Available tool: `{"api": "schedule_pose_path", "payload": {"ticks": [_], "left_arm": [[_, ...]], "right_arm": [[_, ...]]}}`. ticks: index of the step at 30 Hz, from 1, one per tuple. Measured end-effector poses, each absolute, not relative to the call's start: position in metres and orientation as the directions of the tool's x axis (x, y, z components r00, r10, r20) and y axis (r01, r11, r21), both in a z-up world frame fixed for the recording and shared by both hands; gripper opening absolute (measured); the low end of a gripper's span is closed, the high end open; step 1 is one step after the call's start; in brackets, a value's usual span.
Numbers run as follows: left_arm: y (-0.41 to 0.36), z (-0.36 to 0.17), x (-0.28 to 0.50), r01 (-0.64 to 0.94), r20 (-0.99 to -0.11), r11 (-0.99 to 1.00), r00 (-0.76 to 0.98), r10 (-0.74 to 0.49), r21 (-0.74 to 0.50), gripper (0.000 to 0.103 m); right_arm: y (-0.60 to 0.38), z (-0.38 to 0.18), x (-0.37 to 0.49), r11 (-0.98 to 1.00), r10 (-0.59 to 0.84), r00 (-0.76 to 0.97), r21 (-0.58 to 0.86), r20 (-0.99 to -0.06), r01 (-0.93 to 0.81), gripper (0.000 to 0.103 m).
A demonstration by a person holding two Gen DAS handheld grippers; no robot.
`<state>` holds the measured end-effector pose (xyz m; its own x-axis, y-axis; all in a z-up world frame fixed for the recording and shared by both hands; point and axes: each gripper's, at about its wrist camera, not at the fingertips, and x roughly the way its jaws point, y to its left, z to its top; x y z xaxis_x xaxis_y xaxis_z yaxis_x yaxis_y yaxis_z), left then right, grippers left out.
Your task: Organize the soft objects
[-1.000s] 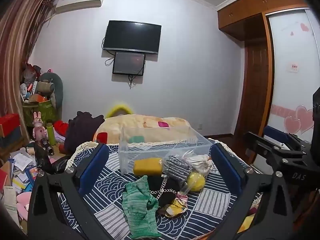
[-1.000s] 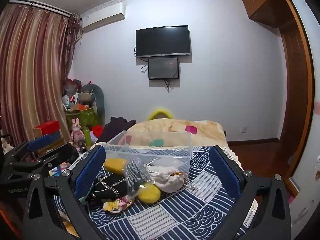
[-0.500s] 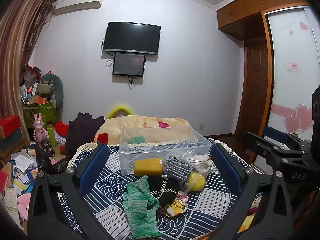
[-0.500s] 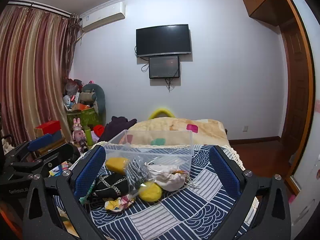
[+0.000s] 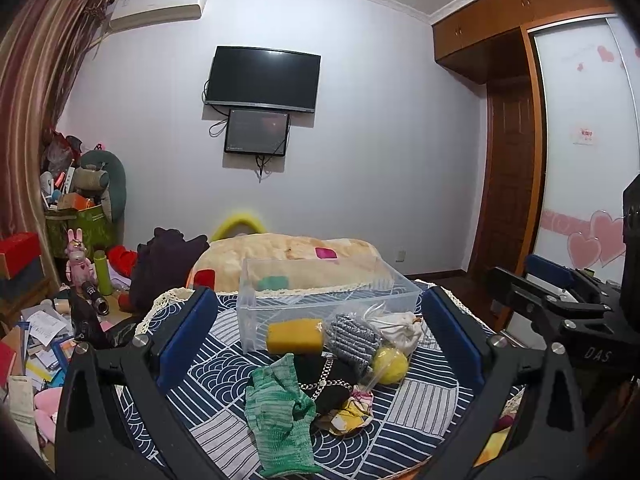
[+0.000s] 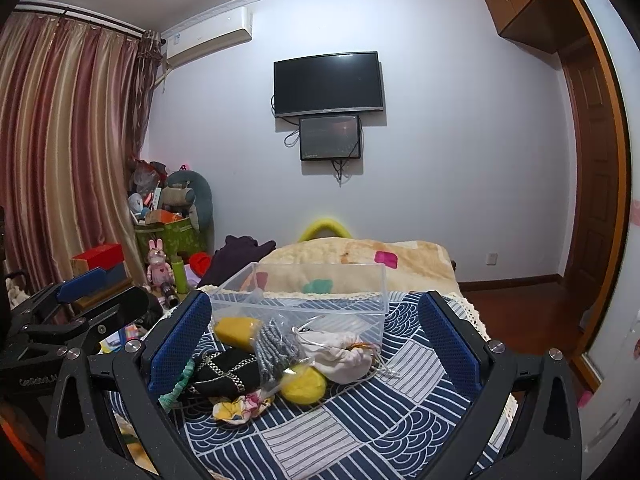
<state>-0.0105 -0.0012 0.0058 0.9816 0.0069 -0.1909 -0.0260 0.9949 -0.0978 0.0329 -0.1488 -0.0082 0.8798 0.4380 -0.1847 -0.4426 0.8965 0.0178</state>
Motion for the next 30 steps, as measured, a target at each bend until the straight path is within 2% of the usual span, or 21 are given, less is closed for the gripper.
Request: {"api": "schedule_pose_path", "payload": {"ticks": [30], "left_arm": [[-0.0058,0.0102,-0.0148,-0.018,-0.173,0.996,0.985,0.002,-0.091,0.103]], "right_arm": [[-0.1461,-0.0076,0.0297,0.894,0.443,0.878,0.015,-0.178,-0.448,0.103]]}}
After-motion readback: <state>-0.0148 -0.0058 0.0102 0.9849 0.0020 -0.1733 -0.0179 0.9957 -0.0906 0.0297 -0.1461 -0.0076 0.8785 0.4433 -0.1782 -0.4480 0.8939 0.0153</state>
